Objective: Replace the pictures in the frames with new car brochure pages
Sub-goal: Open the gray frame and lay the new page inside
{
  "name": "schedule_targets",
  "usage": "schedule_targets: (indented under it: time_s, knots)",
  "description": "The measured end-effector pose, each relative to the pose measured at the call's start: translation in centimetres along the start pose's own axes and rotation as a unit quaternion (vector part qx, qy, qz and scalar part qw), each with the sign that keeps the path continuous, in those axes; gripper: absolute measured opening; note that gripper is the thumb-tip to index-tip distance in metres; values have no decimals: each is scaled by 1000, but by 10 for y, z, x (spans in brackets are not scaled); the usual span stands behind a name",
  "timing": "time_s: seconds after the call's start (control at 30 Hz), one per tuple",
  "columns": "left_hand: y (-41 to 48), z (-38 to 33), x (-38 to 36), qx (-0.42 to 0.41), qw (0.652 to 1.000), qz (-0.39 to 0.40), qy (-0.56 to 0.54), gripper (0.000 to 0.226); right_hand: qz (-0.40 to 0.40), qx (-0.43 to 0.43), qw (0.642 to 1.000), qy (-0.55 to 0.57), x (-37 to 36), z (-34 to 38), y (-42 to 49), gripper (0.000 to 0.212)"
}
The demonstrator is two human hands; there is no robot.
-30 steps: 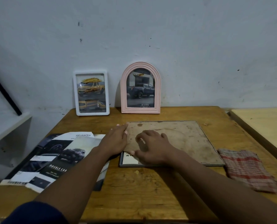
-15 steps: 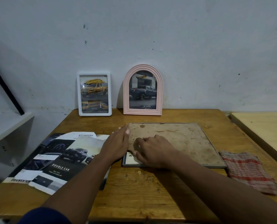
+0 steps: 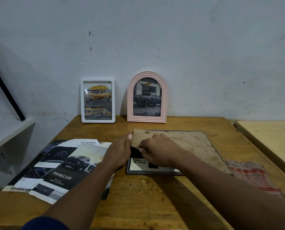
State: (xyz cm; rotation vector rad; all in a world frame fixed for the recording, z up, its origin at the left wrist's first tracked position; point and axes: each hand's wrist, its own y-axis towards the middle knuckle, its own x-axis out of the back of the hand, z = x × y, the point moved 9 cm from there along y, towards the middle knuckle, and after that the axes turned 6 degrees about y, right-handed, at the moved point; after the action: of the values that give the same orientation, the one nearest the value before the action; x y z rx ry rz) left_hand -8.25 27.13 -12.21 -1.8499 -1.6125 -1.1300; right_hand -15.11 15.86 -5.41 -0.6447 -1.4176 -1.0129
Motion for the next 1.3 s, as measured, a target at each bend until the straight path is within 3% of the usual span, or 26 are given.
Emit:
schedule_targets:
  time_s: [0.1,0.33,0.53,0.7,0.9,1.17,1.3]
  knots:
    - [3,-1,-6,-19,997,35,64,40,-2,5,1000,8,9,0,3,28]
    - [13,-13,-4,-42,973,40,225,51,-14,3,1000,10,36,-3,9,22]
    - [35,-19,-12,-39,926,76,368,71,-69,5,997,-29,74,-9,20,15]
    - [50,-15,-14,3,925,67,373,68,-86,8,995,-47,75,-16,19,13]
    - [68,-11,-14,15,929,56,364,56,-93,7,990,-107,69,-21,13,28]
    - [72,2,-9,41,932,91,350,66,-180,23,972,-146,170,1,-6,37]
    - [59,-15,23,57,972,20,226,34,-138,33,975,-168,192,40,-34,33]
